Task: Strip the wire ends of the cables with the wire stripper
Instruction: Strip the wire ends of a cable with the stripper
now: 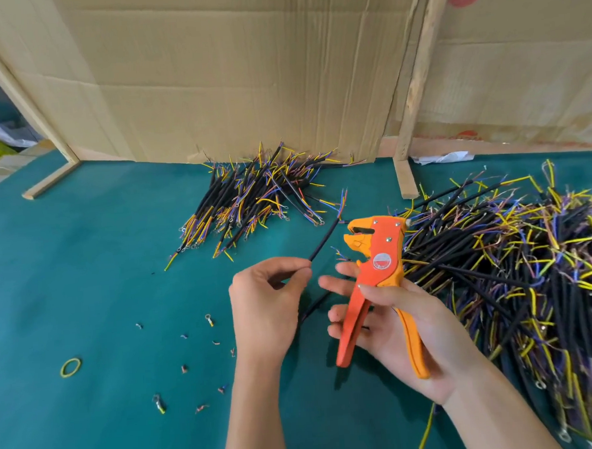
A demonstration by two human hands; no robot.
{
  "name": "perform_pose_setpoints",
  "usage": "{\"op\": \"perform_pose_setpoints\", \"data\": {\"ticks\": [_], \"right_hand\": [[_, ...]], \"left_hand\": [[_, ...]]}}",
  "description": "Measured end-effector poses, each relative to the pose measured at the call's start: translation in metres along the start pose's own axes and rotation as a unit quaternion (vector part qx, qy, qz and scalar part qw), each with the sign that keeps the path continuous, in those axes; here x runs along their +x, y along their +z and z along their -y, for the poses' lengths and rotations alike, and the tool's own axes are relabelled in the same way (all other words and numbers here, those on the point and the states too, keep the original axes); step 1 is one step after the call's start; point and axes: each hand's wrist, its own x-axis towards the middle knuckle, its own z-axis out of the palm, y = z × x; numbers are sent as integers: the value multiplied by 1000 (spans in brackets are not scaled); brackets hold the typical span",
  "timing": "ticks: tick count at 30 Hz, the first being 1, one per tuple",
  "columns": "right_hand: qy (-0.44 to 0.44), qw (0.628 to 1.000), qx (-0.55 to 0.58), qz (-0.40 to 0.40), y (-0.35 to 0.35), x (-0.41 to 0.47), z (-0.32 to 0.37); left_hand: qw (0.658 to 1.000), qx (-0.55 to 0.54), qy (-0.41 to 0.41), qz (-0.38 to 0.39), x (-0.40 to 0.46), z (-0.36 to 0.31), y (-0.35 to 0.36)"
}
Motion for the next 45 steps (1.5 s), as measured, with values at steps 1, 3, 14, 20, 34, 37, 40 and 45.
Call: {"op": "perform_pose_setpoints", "data": {"ticks": [1,3,14,20,34,37,40,45], "right_hand": [[-11,1000,22,16,-1,-1,2],[-33,996,67,46,-4,-3,9],[-110,993,12,42,-20,-10,34],[-86,995,-15,44,-11,-7,22],[-73,995,-52,34,-6,-6,17],[-77,995,-52,22,-5,-5,16],[-77,996,-42,2,-4,-4,15],[-69,997,-38,23,-2,-5,16]], "left_hand": [[1000,-11,7,5,0,1,0],[999,-43,12,16,0,1,0],[993,25,12,117,-9,-7,7],[993,25,99,58,-13,-14,20],[994,-58,84,50,-9,-12,27],[992,-78,77,60,-9,-13,27],[990,-96,66,75,-10,-14,27],[989,-93,97,65,-11,-16,27]]}}
